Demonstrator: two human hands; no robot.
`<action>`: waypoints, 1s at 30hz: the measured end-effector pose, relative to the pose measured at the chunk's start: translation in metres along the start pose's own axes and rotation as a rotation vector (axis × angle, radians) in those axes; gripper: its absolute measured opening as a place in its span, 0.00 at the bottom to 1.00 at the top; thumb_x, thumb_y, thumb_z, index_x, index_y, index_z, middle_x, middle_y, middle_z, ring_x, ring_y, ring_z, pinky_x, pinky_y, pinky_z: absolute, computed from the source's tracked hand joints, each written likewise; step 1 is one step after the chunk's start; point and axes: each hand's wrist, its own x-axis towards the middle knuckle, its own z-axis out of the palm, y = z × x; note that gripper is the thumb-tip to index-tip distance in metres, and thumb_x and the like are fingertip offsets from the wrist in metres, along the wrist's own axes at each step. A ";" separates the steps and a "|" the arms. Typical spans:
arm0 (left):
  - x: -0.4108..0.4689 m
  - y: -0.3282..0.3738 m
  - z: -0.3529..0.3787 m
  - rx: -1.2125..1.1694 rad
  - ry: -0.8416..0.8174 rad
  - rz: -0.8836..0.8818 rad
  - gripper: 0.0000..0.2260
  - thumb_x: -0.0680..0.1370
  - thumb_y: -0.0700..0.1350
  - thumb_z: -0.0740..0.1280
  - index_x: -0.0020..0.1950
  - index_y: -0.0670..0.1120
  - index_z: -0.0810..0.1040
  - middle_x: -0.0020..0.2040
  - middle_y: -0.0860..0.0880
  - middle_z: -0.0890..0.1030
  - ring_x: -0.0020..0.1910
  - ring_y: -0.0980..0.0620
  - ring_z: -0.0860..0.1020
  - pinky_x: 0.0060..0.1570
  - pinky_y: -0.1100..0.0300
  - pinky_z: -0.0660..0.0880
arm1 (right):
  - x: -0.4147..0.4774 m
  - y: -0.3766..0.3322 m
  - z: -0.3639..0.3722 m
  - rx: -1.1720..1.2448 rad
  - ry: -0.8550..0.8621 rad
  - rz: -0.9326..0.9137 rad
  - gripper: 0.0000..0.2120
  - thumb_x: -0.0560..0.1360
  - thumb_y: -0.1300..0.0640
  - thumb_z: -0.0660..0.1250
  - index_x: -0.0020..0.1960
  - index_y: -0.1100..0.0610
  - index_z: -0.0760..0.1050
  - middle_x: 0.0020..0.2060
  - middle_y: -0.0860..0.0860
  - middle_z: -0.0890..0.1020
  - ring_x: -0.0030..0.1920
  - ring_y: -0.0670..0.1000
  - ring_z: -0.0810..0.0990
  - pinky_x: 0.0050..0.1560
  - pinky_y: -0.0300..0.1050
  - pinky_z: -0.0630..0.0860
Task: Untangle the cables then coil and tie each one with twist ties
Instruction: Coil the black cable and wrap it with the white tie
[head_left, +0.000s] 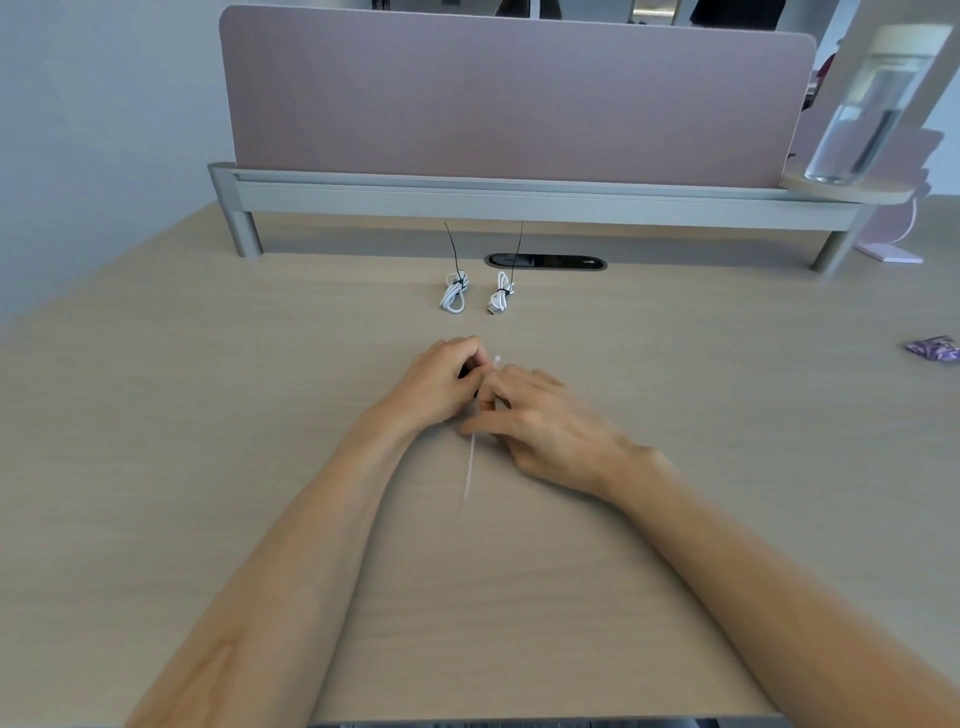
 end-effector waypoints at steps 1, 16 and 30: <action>0.000 -0.001 0.000 0.000 -0.005 -0.002 0.06 0.72 0.50 0.64 0.35 0.56 0.71 0.36 0.56 0.77 0.36 0.50 0.75 0.41 0.50 0.72 | 0.000 -0.001 -0.001 -0.023 0.026 -0.029 0.15 0.71 0.67 0.64 0.52 0.52 0.82 0.44 0.52 0.75 0.44 0.52 0.71 0.41 0.48 0.72; -0.002 -0.004 0.005 -0.052 0.073 -0.032 0.04 0.77 0.49 0.67 0.43 0.52 0.76 0.32 0.58 0.75 0.33 0.56 0.73 0.38 0.56 0.71 | 0.007 -0.010 -0.014 0.998 0.309 0.889 0.12 0.81 0.57 0.62 0.47 0.62 0.81 0.30 0.58 0.81 0.31 0.38 0.77 0.38 0.27 0.69; -0.008 0.007 0.004 0.020 0.115 0.000 0.06 0.77 0.47 0.67 0.41 0.50 0.76 0.40 0.54 0.80 0.41 0.53 0.77 0.44 0.52 0.75 | 0.019 -0.008 -0.019 0.950 0.198 1.124 0.07 0.74 0.58 0.68 0.43 0.57 0.83 0.27 0.55 0.82 0.21 0.47 0.59 0.21 0.35 0.58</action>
